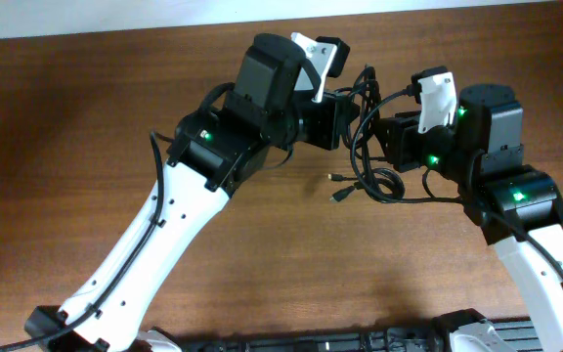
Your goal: Untangle cables
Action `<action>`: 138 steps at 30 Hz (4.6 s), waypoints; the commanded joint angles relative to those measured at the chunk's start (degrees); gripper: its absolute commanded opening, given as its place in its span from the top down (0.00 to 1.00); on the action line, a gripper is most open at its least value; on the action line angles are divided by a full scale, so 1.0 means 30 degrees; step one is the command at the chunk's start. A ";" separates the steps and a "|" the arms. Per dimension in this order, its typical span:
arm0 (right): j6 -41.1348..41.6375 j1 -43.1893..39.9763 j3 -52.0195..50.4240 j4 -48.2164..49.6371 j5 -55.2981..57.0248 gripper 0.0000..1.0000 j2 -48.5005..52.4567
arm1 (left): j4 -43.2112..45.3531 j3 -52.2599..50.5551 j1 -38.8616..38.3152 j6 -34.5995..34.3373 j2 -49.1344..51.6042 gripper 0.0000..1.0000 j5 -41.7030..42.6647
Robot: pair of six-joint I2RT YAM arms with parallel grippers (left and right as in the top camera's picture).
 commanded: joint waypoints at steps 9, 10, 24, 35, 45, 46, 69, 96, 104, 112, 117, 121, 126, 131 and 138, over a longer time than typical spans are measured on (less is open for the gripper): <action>0.0590 0.0015 0.0080 -0.0087 0.1508 0.51 0.1042 | 0.0423 0.0372 -0.0197 0.0160 0.0007 1.00 0.2208; 0.0597 0.0015 0.0080 -0.0087 0.1712 0.51 0.1144 | 0.0437 0.0372 -0.0204 0.0160 0.0007 1.00 0.2208; 0.1610 0.0015 0.0080 -0.0219 0.2936 0.51 0.1851 | 0.0838 0.0372 -0.0197 0.0168 0.0007 1.00 0.2193; 0.6492 0.0015 0.0080 0.0656 0.2929 0.50 0.1836 | 0.0823 0.0372 -0.0197 0.0168 0.0007 1.00 0.2200; 0.7082 0.0015 0.0080 -0.0036 0.4444 0.50 0.1829 | 0.0816 0.0372 0.0372 0.0182 0.0007 1.00 0.0954; 0.7082 0.0000 0.0080 -0.0066 0.4444 0.50 0.1829 | 0.0823 0.0372 0.0590 0.0182 0.0007 1.00 0.0947; 0.8225 0.0000 0.0080 -0.2149 0.8036 0.50 0.0488 | 0.0364 0.0372 0.2098 0.0182 0.0007 1.00 -0.2929; -0.0182 0.0000 0.0080 0.0342 -0.1311 0.45 -0.0262 | 0.0262 0.0372 0.2055 0.7315 0.0007 1.00 0.6637; -0.0175 0.0000 0.0080 0.0386 -0.1311 0.96 -0.0262 | 0.0277 0.0372 0.2055 0.7308 0.0007 1.00 0.6543; -0.0175 0.0000 0.0080 0.0386 -0.1814 0.96 -0.0262 | 0.0197 0.0372 0.2062 0.4175 0.0007 1.00 0.0860; -0.0182 0.0000 0.0080 0.0401 -0.2251 0.96 -0.0342 | -0.0641 0.0372 0.2062 0.0750 0.0015 1.00 -0.4277; -0.0175 0.0000 0.0087 0.0408 -0.2251 0.96 -0.0663 | -0.1319 0.0372 0.2084 0.0138 0.0015 1.00 -0.5632; -0.0168 0.0000 0.0087 0.0393 -0.2237 0.96 -0.1239 | -0.1945 0.0372 0.2091 0.0146 0.0015 1.00 -0.6040; 0.0015 0.0000 0.0080 0.0372 -0.1654 0.96 -0.1319 | -0.2317 0.0372 0.2098 0.0160 0.0015 1.00 -0.6127; 0.6186 0.0000 0.0080 -0.1253 0.5129 0.96 -0.1319 | -0.3351 0.0372 0.3089 -0.1960 0.0007 1.00 -0.7329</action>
